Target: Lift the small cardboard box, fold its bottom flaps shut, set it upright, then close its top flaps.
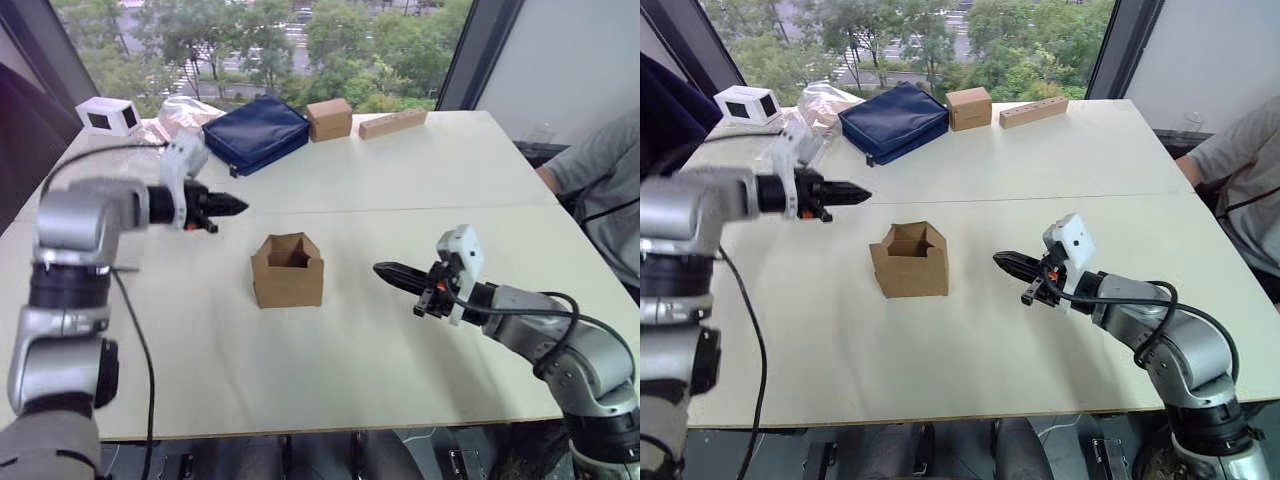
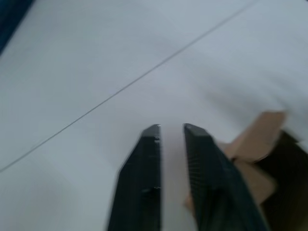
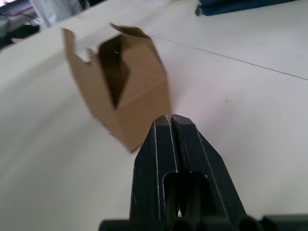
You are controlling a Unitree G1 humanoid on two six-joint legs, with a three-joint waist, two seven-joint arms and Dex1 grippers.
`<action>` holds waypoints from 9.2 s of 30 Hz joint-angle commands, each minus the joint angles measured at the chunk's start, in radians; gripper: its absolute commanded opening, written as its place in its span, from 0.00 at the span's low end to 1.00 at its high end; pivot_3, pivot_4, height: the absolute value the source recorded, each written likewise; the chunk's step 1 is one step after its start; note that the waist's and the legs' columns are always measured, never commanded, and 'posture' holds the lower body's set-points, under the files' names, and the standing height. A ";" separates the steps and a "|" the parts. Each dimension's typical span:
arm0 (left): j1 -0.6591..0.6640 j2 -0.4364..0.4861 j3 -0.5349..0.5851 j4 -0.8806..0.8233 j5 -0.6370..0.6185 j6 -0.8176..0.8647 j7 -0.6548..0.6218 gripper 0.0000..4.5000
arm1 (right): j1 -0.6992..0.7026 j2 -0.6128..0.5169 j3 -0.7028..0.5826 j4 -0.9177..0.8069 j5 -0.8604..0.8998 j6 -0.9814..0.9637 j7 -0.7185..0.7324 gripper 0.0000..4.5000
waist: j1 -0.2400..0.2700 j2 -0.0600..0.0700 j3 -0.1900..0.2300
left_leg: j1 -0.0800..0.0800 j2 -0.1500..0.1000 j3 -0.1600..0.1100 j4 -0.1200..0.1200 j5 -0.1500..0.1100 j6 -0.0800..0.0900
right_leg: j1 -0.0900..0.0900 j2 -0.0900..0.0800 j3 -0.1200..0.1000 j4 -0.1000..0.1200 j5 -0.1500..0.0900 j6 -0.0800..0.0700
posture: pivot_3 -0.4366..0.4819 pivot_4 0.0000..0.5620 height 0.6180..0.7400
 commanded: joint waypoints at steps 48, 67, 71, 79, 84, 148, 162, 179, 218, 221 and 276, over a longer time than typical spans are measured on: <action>0.590 -0.140 -0.112 -0.385 -0.118 -0.242 0.144 0.01 | 0.016 0.219 0.210 0.012 -0.321 0.030 -0.031 0.00 | -0.002 0.000 -0.002 | 0.002 -0.003 -0.001 -0.001 0.001 -0.002 | 0.002 -0.004 -0.002 -0.001 0.000 0.000 | 0.48 0.27 1.00; 0.278 0.054 -0.100 -0.269 -0.247 -0.205 -0.127 0.01 | -0.198 0.039 0.048 0.020 -0.138 0.065 0.171 0.00 | -0.005 0.000 -0.002 | 0.005 -0.003 -0.001 -0.002 0.000 0.000 | 0.007 -0.002 -0.003 -0.003 0.000 0.000 | 0.48 0.27 1.00; 0.225 0.037 -0.187 -0.201 -0.199 -0.271 -0.193 0.01 | -0.232 0.117 0.148 0.111 -0.196 -0.024 0.182 0.00 | -0.004 0.000 -0.002 | 0.004 -0.003 -0.001 -0.002 -0.001 0.001 | 0.006 -0.002 -0.003 -0.003 0.000 0.000 | 0.48 0.27 1.00; 0.186 0.024 -0.255 -0.131 -0.128 -0.344 -0.231 0.01 | -0.266 0.203 0.209 0.207 -0.223 -0.084 0.208 0.00 | -0.003 0.000 -0.002 | 0.004 -0.003 -0.001 -0.002 0.000 0.000 | 0.006 -0.002 -0.003 -0.002 0.000 0.000 | 0.48 0.27 1.00; 0.184 0.014 -0.291 -0.086 -0.053 -0.399 -0.216 0.01 | -0.286 0.206 0.250 0.256 -0.278 -0.096 0.207 0.00 | -0.004 0.000 -0.002 | 0.004 -0.003 -0.001 -0.002 0.000 0.000 | 0.005 -0.002 -0.003 -0.002 0.000 0.000 | 0.48 0.27 1.00; -0.160 -0.226 -0.252 0.772 0.151 -0.760 -0.527 0.01 | -0.346 0.053 0.454 -0.137 -0.391 0.120 0.111 0.00 | -0.004 0.000 -0.001 | 0.002 -0.004 -0.002 -0.001 0.000 0.000 | 0.004 -0.002 -0.004 -0.002 0.000 0.000 | 0.48 0.27 1.00; -0.130 -0.223 -0.237 0.726 0.151 -0.760 -0.493 0.01 | -0.349 0.127 0.434 -0.063 -0.381 0.136 0.129 0.00 | -0.004 0.000 -0.001 | 0.002 -0.004 -0.002 -0.001 0.000 0.000 | 0.004 -0.002 -0.004 -0.002 0.000 0.000 | 0.48 0.27 1.00; 0.200 0.063 -0.016 -0.136 -0.191 -0.184 -0.394 0.01 | -0.358 0.175 0.417 0.045 -0.404 0.042 0.144 0.00 | -0.004 0.000 -0.001 | 0.001 -0.003 -0.002 -0.001 0.000 0.000 | 0.003 -0.003 -0.003 -0.001 0.000 0.000 | 0.48 0.27 1.00; 0.360 0.013 -0.150 -0.289 -0.247 -0.217 -0.196 0.01 | -0.498 0.223 0.456 0.231 -0.603 -0.168 0.128 0.00 | -0.006 0.000 -0.001 | 0.002 -0.004 -0.001 -0.002 0.000 -0.001 | 0.002 -0.003 -0.003 -0.002 0.000 0.000 | 0.48 0.27 1.00; 0.368 0.015 -0.147 -0.293 -0.248 -0.219 -0.190 0.01 | -0.460 0.207 0.456 0.162 -0.582 -0.148 0.165 0.00 | -0.006 0.000 -0.001 | 0.002 -0.004 -0.001 -0.002 0.000 -0.001 | 0.002 -0.003 -0.003 -0.002 0.000 0.000 | 0.48 0.27 1.00; 0.243 -0.174 -0.107 -0.086 -0.251 -0.267 -0.050 0.01 | -0.325 0.128 0.484 -0.016 -0.653 -0.066 0.180 0.00 | -0.003 0.000 -0.001 | 0.002 -0.004 -0.001 -0.002 0.000 -0.001 | 0.003 -0.003 -0.003 -0.002 0.000 0.000 | 0.48 0.27 1.00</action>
